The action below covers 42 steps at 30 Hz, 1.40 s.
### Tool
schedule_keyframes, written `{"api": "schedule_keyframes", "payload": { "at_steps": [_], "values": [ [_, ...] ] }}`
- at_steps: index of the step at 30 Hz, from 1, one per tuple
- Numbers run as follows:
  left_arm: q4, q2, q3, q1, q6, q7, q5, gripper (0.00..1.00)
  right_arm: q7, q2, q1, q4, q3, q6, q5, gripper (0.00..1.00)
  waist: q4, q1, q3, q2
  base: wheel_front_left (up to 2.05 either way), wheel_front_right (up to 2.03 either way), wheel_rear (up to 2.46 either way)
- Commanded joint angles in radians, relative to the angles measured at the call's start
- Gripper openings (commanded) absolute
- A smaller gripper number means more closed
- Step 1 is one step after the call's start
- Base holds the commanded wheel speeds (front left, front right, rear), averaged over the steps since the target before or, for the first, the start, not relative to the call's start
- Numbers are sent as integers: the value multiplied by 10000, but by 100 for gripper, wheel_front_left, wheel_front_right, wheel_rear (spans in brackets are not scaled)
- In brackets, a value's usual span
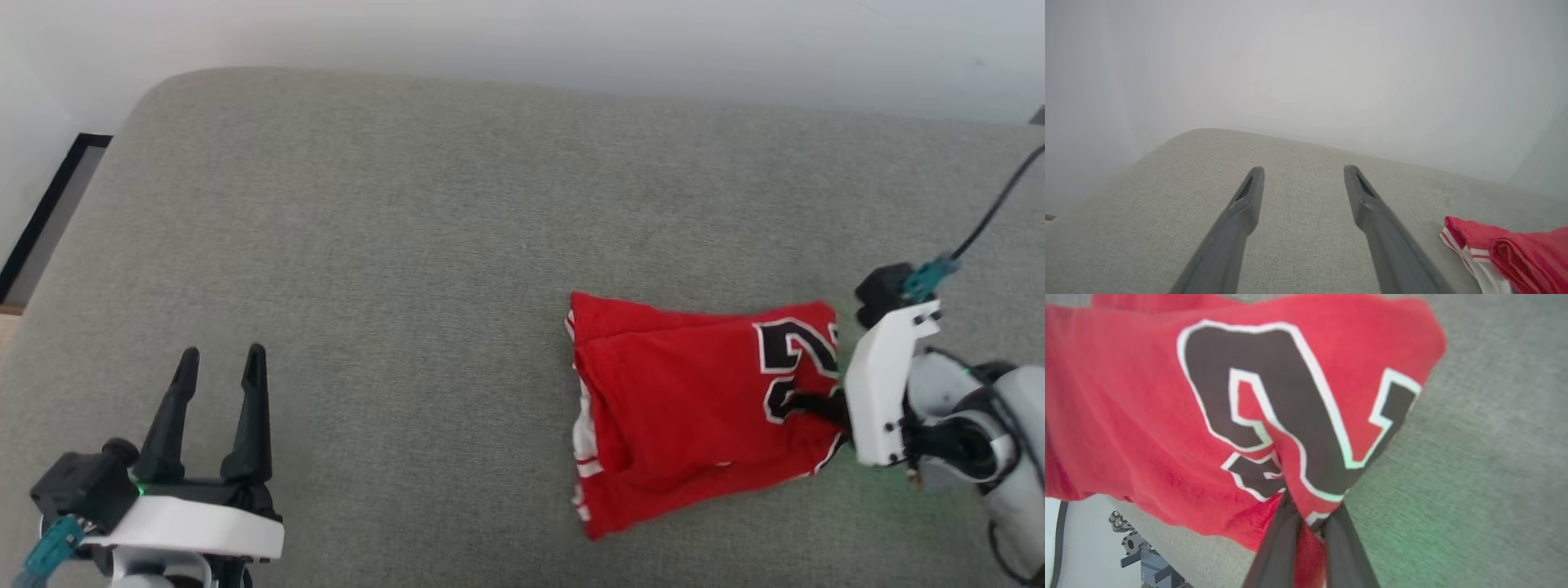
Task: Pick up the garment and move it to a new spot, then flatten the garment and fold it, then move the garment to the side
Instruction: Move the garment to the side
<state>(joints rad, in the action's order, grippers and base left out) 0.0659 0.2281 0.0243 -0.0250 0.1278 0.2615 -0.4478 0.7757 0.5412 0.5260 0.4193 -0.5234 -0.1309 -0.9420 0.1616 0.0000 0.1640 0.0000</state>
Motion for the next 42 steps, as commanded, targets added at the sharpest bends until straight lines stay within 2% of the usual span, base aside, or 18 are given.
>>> {"api": "schedule_keyframes", "payload": {
  "at_steps": [1,10,21,32,42],
  "values": [
    [-122,82,33,-244,34,45,22,100,-131,210,153,-223,69,4,136,0,-127,0,67,0,0,0,0],
    [-408,468,665,-928,34,45,61,100,-390,1098,523,-882,632,4,543,0,-794,0,597,0,0,0,0],
    [-778,907,1835,-2380,34,45,297,100,-1595,2020,1588,-902,1435,5,1588,0,-2316,0,1769,0,0,0,0],
    [-739,1380,3403,-4056,34,43,341,100,-3035,2367,2636,198,2009,5,2666,0,-3577,0,2740,0,0,0,0],
    [-615,1385,4968,-5448,34,45,134,100,-3939,2721,3487,1547,2330,5,4044,0,-3922,0,3369,0,0,0,0]
  ]
}}
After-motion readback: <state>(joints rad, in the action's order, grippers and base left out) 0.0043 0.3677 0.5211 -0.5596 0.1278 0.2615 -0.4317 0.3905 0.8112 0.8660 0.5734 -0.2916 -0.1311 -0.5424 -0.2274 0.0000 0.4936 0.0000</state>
